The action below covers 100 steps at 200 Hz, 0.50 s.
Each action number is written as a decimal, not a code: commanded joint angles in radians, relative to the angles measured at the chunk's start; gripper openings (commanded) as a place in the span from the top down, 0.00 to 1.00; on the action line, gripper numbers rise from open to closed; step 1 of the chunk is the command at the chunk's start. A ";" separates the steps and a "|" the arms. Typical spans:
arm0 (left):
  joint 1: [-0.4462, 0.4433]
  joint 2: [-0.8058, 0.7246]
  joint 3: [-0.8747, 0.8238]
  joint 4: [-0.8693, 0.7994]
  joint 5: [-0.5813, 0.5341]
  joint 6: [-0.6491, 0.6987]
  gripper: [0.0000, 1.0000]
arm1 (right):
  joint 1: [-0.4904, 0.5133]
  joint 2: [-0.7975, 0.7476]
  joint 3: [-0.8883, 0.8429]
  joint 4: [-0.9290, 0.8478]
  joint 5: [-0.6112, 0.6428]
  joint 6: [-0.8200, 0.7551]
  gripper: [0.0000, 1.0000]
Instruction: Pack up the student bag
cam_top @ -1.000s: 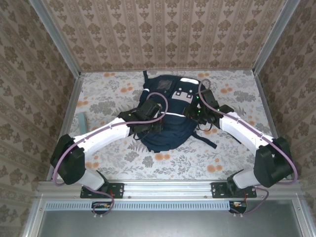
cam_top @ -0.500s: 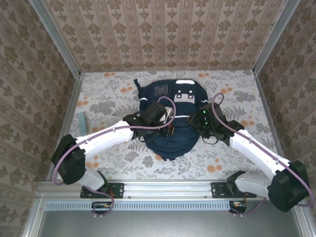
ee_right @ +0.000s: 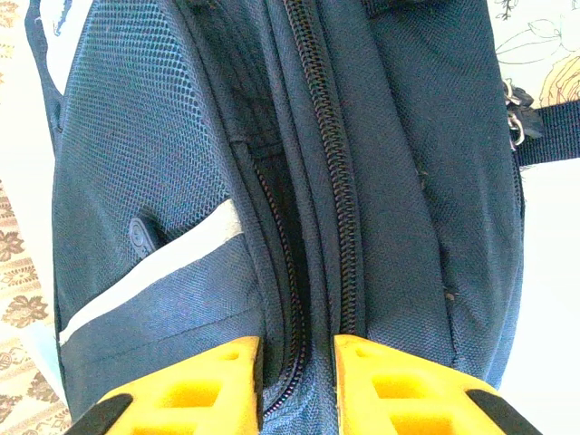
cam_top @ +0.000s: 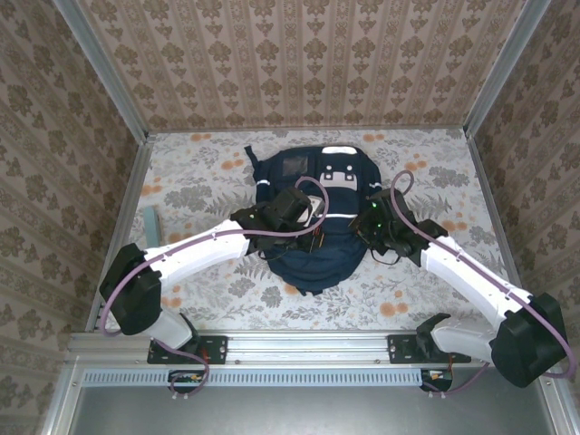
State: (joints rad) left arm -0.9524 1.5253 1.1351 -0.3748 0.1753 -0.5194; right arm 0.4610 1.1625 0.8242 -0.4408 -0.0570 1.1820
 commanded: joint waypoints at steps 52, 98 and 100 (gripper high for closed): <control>-0.016 -0.008 0.041 0.014 0.014 0.031 1.00 | 0.033 -0.022 0.069 -0.061 0.093 -0.024 0.45; -0.016 -0.009 0.041 0.014 0.015 0.031 1.00 | 0.058 -0.012 0.085 -0.048 0.106 -0.047 0.53; -0.017 -0.009 0.041 0.014 0.015 0.031 1.00 | 0.059 -0.011 0.085 -0.047 0.105 -0.046 0.54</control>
State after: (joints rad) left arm -0.9554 1.5253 1.1351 -0.3779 0.1688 -0.5182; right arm 0.5049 1.1595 0.8711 -0.4763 0.0055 1.1538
